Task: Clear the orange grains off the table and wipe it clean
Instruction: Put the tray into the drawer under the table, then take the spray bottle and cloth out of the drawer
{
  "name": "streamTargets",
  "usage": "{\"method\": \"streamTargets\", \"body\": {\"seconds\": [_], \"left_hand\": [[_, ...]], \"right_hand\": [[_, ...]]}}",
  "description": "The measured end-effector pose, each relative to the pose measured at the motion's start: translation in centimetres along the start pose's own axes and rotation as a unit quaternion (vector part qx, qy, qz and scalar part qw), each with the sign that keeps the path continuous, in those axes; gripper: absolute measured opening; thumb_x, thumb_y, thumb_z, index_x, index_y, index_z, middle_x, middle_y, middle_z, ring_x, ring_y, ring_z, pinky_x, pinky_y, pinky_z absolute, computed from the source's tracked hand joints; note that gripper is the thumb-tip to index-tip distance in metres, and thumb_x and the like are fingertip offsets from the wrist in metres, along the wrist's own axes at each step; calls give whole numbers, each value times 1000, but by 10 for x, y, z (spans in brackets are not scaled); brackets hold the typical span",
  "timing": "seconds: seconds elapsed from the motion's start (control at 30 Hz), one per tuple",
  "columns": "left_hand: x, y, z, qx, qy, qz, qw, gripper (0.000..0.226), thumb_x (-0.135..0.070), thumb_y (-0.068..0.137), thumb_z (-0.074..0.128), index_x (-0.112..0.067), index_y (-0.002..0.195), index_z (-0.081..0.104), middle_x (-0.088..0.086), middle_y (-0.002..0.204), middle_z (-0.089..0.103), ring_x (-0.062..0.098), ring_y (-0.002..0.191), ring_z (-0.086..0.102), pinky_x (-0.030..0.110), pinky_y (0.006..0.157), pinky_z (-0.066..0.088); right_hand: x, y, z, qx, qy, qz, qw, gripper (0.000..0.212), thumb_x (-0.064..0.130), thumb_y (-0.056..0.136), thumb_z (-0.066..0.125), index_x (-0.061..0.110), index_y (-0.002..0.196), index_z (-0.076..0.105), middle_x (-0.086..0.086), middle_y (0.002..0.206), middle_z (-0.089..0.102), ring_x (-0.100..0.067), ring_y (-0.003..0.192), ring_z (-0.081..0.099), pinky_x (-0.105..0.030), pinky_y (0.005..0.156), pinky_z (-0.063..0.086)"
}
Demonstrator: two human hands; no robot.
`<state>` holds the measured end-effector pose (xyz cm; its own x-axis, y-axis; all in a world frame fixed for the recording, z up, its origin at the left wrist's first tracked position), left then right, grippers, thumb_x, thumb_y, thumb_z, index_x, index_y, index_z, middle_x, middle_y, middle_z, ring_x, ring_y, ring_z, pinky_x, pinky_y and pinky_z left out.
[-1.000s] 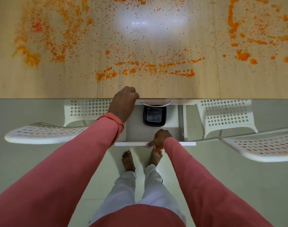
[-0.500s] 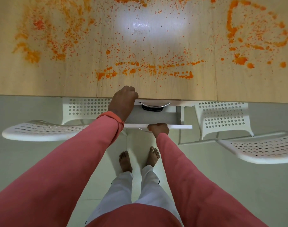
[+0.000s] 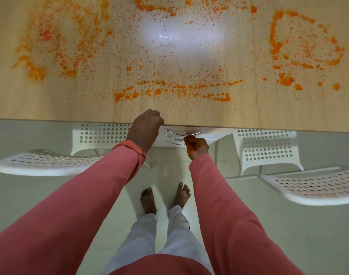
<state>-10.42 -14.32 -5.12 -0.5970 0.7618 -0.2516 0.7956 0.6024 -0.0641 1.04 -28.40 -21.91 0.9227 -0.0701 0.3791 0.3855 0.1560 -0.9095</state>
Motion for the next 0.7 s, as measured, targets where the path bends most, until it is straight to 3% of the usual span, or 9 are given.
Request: {"method": "streamTargets", "body": {"seconds": [0.1,0.17,0.33,0.47,0.57,0.63,0.7], "left_hand": [[0,0,-1,-4,0,-2,1000,27,16,80,56,0,92,74,11,83,65,27,83,56,36,61,46],[0,-1,-1,-4,1,-1,1000,27,16,79,57,-1,91,74,10,82,65,26,82,57,36,60,47],[0,-3,-3,-7,3,4,1000,27,16,77,59,-1,90,75,10,81,65,26,80,57,35,59,47],[-1,-4,-4,-5,-1,1,1000,28,16,78,57,-1,91,75,10,80,65,27,82,57,36,61,49],[-1,-3,-4,1,-6,1,1000,28,16,79,55,-1,90,75,10,81,64,26,82,56,37,64,50],[0,-3,-2,7,1,0,1000,24,12,81,57,-3,89,74,9,80,63,24,81,55,34,62,47],[0,-3,-3,9,2,6,1000,19,5,85,59,-4,91,74,8,81,63,23,80,54,30,62,43]], "right_hand": [[-3,-7,-2,29,17,-7,999,32,-17,92,34,-4,112,57,-19,99,65,-32,102,63,-43,97,51],[-4,-21,2,55,12,-11,998,25,-8,94,42,-1,110,60,-16,95,68,-29,93,67,-44,98,53],[-9,-52,13,131,28,11,991,18,-2,95,55,2,112,60,-18,109,70,-34,103,66,-48,96,54],[-6,-54,14,116,-53,-4,992,12,4,102,49,6,111,57,-15,107,70,-31,101,68,-44,84,58],[-7,-57,9,87,-118,-15,989,12,6,103,47,4,100,58,-16,101,68,-31,94,67,-46,87,58],[-8,-64,2,42,-269,-48,961,16,16,98,55,2,103,63,-13,98,70,-29,89,69,-47,86,59],[-3,-74,-11,-62,-469,-142,869,31,28,89,65,6,111,62,-10,106,70,-31,94,69,-42,82,58]]}}
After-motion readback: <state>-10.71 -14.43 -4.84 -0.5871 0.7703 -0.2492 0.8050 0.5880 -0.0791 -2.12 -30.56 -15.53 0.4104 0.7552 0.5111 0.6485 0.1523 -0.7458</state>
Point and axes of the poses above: each hand's wrist, its own y-axis towards the middle knuckle, its own z-axis out of the palm, x = y × z, the point moved 5 cm from there along y, towards the middle knuckle
